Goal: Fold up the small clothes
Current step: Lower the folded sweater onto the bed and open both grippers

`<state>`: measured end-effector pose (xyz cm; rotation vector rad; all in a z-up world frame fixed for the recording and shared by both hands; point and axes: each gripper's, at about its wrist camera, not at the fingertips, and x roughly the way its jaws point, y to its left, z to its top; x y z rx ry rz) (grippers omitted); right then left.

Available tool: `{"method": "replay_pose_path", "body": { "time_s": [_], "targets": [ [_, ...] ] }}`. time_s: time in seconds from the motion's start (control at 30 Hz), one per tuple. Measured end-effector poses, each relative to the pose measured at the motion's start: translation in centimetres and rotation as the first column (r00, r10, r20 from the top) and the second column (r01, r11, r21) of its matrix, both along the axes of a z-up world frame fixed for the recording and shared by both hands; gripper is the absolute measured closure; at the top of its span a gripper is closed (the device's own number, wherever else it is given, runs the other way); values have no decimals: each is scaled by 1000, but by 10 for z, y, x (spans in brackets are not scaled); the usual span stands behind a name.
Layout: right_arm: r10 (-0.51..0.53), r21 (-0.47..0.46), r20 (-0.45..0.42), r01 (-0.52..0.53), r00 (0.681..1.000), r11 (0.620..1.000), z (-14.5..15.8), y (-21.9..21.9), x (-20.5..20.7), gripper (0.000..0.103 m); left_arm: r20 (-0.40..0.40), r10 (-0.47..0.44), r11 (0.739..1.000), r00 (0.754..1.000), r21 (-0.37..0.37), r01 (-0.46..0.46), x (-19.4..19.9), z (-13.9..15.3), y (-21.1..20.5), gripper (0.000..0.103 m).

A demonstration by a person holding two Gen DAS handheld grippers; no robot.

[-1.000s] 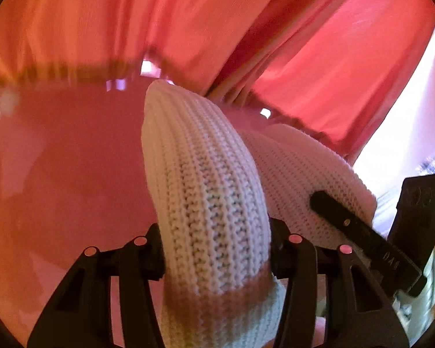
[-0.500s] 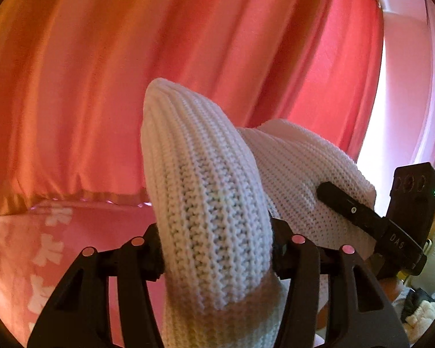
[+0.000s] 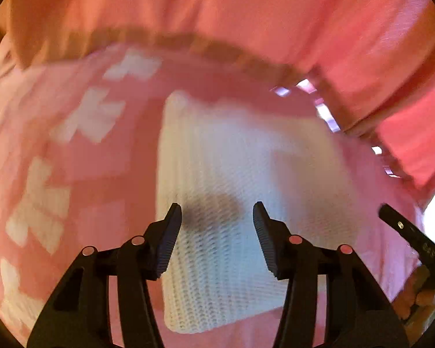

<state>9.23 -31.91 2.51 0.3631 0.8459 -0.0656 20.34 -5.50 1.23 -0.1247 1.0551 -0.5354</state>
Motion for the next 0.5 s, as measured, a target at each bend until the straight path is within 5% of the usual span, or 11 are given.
{"method": "replay_pose_path", "body": {
  "time_s": [0.07, 0.13, 0.3, 0.37, 0.5],
  "targets": [
    [32, 35, 37, -34, 999, 999, 6, 8, 7, 80, 67, -7, 1000, 998, 6, 7, -6, 15, -8, 49],
    [89, 65, 27, -91, 996, 994, 5, 28, 19, 96, 79, -30, 999, 996, 34, 27, -8, 15, -21, 47],
    [135, -26, -278, -148, 951, 989, -72, 52, 46, 102, 35, -48, 984, 998, 176, 41, 1, -25, -32, 46],
    [122, 35, -259, -117, 958, 993, -64, 46, 38, 103, 82, -88, 971, 993, 230, 67, -5, -30, -35, 46],
    [132, -21, -177, -137, 975, 990, -28, 56, 21, 101, 130, -102, 961, 986, 270, 63, -20, -23, -37, 46]
  ]
}}
